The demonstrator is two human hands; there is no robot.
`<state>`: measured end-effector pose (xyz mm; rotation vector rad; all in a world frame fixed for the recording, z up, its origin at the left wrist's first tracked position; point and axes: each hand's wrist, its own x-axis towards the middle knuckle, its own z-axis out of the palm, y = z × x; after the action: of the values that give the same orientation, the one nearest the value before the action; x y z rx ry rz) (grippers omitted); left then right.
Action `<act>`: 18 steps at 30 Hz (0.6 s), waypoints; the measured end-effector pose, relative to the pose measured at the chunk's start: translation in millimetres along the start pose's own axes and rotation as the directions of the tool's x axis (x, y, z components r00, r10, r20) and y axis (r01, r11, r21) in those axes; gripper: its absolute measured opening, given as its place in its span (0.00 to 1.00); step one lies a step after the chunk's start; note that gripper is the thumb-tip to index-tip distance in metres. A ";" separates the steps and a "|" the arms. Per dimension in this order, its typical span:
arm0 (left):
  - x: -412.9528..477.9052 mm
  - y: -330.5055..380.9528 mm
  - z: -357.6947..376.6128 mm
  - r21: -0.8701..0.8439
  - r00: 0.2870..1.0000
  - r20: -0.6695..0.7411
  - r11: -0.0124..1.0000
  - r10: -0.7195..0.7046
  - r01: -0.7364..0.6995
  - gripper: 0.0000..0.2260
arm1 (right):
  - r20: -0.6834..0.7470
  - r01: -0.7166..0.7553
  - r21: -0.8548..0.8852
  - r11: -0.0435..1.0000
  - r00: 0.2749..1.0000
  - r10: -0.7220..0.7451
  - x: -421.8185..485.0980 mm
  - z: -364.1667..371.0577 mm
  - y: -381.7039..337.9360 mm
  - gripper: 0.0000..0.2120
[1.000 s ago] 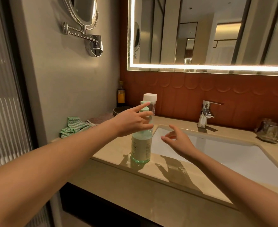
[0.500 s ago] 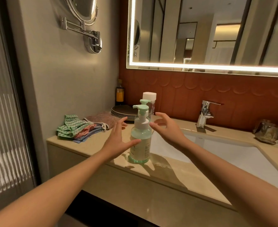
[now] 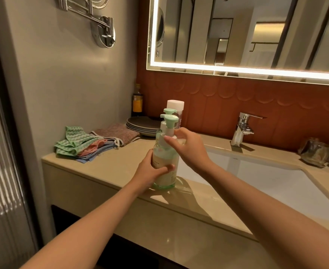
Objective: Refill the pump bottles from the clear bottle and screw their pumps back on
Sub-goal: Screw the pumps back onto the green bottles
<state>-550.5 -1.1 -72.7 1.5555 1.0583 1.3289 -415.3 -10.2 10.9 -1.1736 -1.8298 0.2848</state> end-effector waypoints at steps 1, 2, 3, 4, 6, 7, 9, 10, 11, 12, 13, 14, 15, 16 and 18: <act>0.3 -1.0 0.3 0.005 1.000 -0.005 1.000 0.005 -0.005 0.25 | -0.022 -0.016 -0.003 1.000 1.000 0.016 1.3 0.8 -0.3 0.22; 0.4 -1.8 0.4 0.006 1.000 -0.007 1.000 0.008 -0.008 0.26 | -0.022 -0.034 -0.001 0.999 0.999 0.034 3.7 2.3 -1.0 0.22; 0.8 -2.1 0.5 0.003 1.000 -0.007 1.000 0.009 -0.009 0.27 | -0.001 -0.051 0.009 0.999 0.999 0.051 6.1 3.6 -2.2 0.23; 0.9 -1.7 0.3 -0.003 1.000 -0.006 1.000 0.008 -0.008 0.28 | 0.038 -0.061 0.032 0.998 0.997 0.060 8.3 5.5 -3.9 0.23; 0.5 -0.7 -0.1 -0.011 1.000 -0.003 1.000 0.002 -0.002 0.27 | 0.155 -0.068 0.130 0.989 0.987 0.048 10.2 10.5 -6.0 0.23; 0.4 -0.5 -0.2 -0.011 1.000 0.000 1.000 0.007 -0.007 0.27 | 0.205 -0.068 0.182 0.981 0.978 0.030 9.4 12.6 -5.9 0.22; 0.4 -1.8 -0.1 -0.003 1.000 0.000 1.000 0.026 -0.026 0.26 | 0.229 -0.040 0.187 0.981 0.974 -0.004 4.6 13.3 -3.2 0.20; 0.6 -3.0 0.2 0.002 0.999 -0.007 0.999 0.032 -0.032 0.25 | 0.212 0.004 0.130 0.991 0.977 -0.032 3.1 11.5 -0.5 0.20; 0.6 -4.1 0.3 0.007 0.999 -0.016 0.999 0.040 -0.040 0.24 | 0.195 0.059 0.054 0.997 0.978 -0.068 2.0 9.0 1.8 0.20; 0.6 -4.7 0.4 0.012 0.999 -0.022 0.999 0.045 -0.045 0.24 | 0.177 0.105 -0.026 0.994 0.979 -0.098 1.3 6.9 3.0 0.21; 0.8 -5.3 0.4 0.016 0.998 -0.026 0.999 0.049 -0.048 0.23 | 0.156 0.133 -0.107 0.985 0.981 -0.116 0.7 4.9 3.5 0.22; 0.6 -5.7 0.2 0.018 0.998 -0.027 0.999 0.051 -0.050 0.22 | 0.126 0.150 -0.194 0.969 0.984 -0.127 1.3 3.7 3.9 0.23; 0.5 -6.0 0.3 0.019 0.998 -0.028 0.999 0.051 -0.050 0.22 | 0.091 0.162 -0.278 0.947 0.986 -0.142 3.0 3.4 4.2 0.24; 0.4 -6.1 0.1 0.018 0.998 -0.028 0.999 0.048 -0.047 0.22 | 0.067 0.170 -0.342 0.924 0.985 -0.157 5.1 3.5 4.1 0.24; -0.1 -6.2 0.3 0.007 0.999 -0.027 0.999 0.038 -0.038 0.24 | 0.102 0.182 -0.318 0.930 0.982 -0.157 8.0 5.4 2.5 0.22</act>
<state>-550.8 0.7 -78.7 1.5735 1.0547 1.3769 -419.0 -1.0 10.9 -1.2282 -2.0864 -0.0799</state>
